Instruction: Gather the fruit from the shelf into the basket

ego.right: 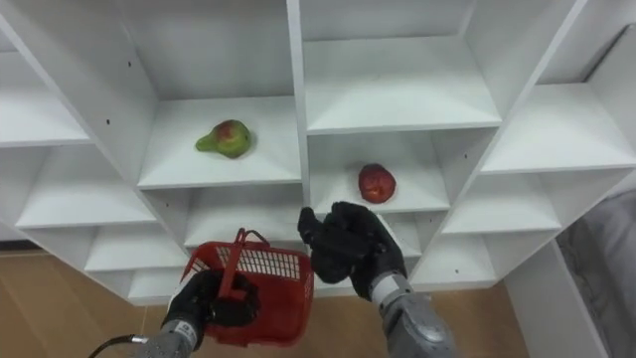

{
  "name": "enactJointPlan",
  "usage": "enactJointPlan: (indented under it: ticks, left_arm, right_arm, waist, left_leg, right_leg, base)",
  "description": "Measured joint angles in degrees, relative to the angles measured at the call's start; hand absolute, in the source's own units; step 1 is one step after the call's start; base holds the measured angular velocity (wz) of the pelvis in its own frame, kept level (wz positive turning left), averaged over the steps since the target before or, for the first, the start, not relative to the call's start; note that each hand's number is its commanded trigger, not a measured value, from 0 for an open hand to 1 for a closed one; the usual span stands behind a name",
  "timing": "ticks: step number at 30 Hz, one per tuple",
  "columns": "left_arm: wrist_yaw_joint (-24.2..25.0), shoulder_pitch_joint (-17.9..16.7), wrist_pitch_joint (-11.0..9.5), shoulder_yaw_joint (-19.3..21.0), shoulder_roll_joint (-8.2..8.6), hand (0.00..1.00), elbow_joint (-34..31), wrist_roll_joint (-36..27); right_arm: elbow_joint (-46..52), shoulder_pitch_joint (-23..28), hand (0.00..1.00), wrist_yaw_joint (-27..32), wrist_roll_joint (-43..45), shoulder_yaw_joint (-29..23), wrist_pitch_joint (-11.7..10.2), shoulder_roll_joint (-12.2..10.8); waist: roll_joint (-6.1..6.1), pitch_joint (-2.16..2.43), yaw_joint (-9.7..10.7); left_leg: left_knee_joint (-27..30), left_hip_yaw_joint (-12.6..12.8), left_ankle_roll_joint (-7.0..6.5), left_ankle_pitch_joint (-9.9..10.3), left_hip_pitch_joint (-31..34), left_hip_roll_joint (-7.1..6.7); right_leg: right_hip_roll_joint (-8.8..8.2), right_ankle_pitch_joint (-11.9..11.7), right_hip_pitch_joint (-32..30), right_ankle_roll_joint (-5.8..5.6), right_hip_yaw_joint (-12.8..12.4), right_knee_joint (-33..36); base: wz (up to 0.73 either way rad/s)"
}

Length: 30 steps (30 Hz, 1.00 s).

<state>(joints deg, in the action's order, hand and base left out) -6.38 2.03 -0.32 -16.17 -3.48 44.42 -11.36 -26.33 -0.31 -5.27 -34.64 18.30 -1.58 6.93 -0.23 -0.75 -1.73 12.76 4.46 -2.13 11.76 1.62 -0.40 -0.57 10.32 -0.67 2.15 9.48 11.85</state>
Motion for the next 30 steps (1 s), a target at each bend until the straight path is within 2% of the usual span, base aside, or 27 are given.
enactJointPlan:
  ticks: [4, 7, 9, 11, 16, 18, 30]
  left_arm:
    - [0.76, 0.01, 0.05, -2.13, 0.06, 1.00, 0.14, -3.07]
    - [1.25, 0.19, 0.05, -2.27, 0.09, 1.00, 0.16, -4.76]
    - [2.16, 0.30, 0.05, -2.29, -0.03, 1.00, 0.16, -5.67]
    - [2.66, 0.53, 0.05, -3.15, -0.26, 1.00, 0.16, -7.16]
    - [5.13, 1.40, 0.05, -5.97, -0.67, 1.00, 1.35, -7.10]
    - [6.02, 1.40, 0.09, -6.05, -0.73, 1.00, 1.65, -6.59]
    - [7.04, 3.83, 0.14, -6.12, -0.92, 1.00, 1.59, -5.45]
  right_arm:
    - [-3.20, -1.00, 1.00, 1.17, 0.10, 0.93, 0.35, -0.29]
    - [-5.10, -2.46, 1.00, 1.82, 0.46, 1.31, 0.35, -0.67]
    - [-5.39, -3.84, 1.00, 2.84, 0.15, 1.39, 0.35, -0.90]
    - [-5.71, -5.09, 1.00, 3.72, -0.04, 2.13, 0.34, -0.91]
    - [-10.64, -9.06, 1.00, 4.98, 0.68, 4.90, 0.31, -1.10]
    - [-13.15, -9.95, 1.00, 5.10, 1.10, 5.18, 0.33, -2.19]
    - [-17.36, -12.74, 1.00, 6.51, 2.17, 5.18, 0.51, -2.50]
  waist:
    - [0.12, -0.12, 0.07]
    - [0.25, -0.25, 0.05]
    - [0.60, -0.52, 0.01]
    - [0.69, -0.58, -0.10]
    - [0.55, -0.67, -0.29]
    - [0.34, -0.81, -0.29]
    - [0.37, -0.90, -0.32]
  left_leg:
    - [0.14, -0.45, -0.01, -0.01, 1.13, -0.03]
    - [0.30, -0.65, -0.01, -0.02, 2.11, -0.01]
    - [0.58, -0.68, -0.02, -0.02, 3.17, -0.04]
    - [0.72, -0.82, -0.12, -0.11, 4.00, -0.09]
    - [0.70, -1.57, -0.18, -0.19, 4.86, -0.24]
    - [0.65, -1.57, -0.18, -0.19, 4.98, -0.25]
    - [0.71, -1.67, -0.19, -0.20, 6.02, -0.31]
  right_leg:
    - [-0.02, 0.00, -0.83, 0.00, 0.26, -0.07]
    - [-0.01, 0.00, -1.75, 0.00, 0.44, -0.08]
    - [-0.08, 0.00, -2.63, 0.01, 0.79, -0.04]
    - [-0.18, 0.00, -3.37, 0.01, 1.08, 0.08]
    - [-0.28, 0.00, -4.02, 0.00, 1.52, 0.08]
    - [-0.28, 0.00, -4.07, 0.00, 1.67, -0.01]
    - [-0.32, 0.00, -5.04, 0.00, 1.70, -0.06]
  base:
    - [0.05]
    - [0.01]
    - [0.02]
    - [0.08]
    - [0.07]
    - [0.00]
    - [0.00]
